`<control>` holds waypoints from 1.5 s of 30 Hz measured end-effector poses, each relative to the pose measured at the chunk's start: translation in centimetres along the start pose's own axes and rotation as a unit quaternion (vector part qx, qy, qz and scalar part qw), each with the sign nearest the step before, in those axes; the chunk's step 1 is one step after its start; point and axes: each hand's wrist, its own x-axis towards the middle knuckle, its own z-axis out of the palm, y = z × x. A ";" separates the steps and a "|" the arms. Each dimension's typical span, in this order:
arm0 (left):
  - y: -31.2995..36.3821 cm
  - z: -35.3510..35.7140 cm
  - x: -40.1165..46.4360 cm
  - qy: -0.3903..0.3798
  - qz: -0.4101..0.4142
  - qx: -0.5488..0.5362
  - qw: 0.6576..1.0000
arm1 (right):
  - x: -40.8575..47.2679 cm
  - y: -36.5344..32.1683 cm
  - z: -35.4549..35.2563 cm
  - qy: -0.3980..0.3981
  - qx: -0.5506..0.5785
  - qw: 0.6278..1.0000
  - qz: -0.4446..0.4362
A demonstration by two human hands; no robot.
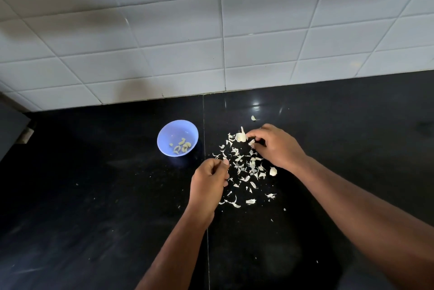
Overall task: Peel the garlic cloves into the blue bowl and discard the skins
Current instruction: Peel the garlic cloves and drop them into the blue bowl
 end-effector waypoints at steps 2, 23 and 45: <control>0.1 0.6 0.1 0.001 0.001 0.008 1.000 | 0.0 0.0 -0.1 -0.003 -0.020 1.000 -0.008; 2.5 3.5 1.4 0.027 -0.028 -0.160 0.986 | -3.9 -4.3 -0.2 -0.001 0.498 0.852 0.162; 2.7 4.1 0.0 -0.016 0.074 -0.085 0.993 | -3.8 -4.1 -1.6 -0.077 0.651 0.720 0.228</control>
